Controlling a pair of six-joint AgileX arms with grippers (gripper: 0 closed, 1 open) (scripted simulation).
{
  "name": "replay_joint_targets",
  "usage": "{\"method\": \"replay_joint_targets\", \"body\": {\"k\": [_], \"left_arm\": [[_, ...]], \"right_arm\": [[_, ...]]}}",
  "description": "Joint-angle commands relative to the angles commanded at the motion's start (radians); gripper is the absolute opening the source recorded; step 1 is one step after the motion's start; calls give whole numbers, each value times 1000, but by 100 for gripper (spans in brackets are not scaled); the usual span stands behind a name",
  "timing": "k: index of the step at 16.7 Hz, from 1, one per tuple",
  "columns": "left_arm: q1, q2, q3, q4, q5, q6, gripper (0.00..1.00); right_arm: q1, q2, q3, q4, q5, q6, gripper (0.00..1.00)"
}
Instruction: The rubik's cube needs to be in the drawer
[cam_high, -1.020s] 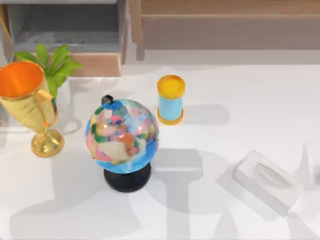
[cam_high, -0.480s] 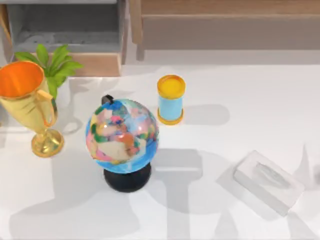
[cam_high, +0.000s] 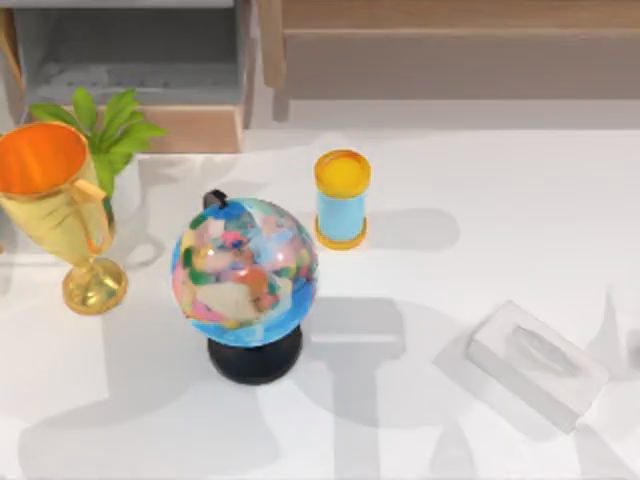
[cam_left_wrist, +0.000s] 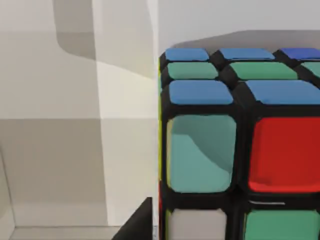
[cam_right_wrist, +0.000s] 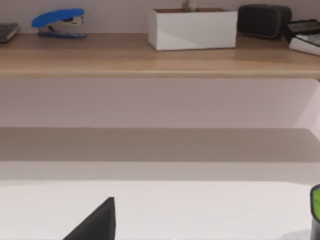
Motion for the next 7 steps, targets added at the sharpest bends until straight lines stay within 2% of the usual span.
{"method": "replay_joint_targets", "body": {"k": [1,2,7], "left_arm": [[0,0,0,0,0,0,98],[0,0,0,0,0,0,100],[0,0,0,0,0,0,100]], "right_arm": [[0,0,0,0,0,0,100],[0,0,0,0,0,0,100],[0,0,0,0,0,0,100]]}}
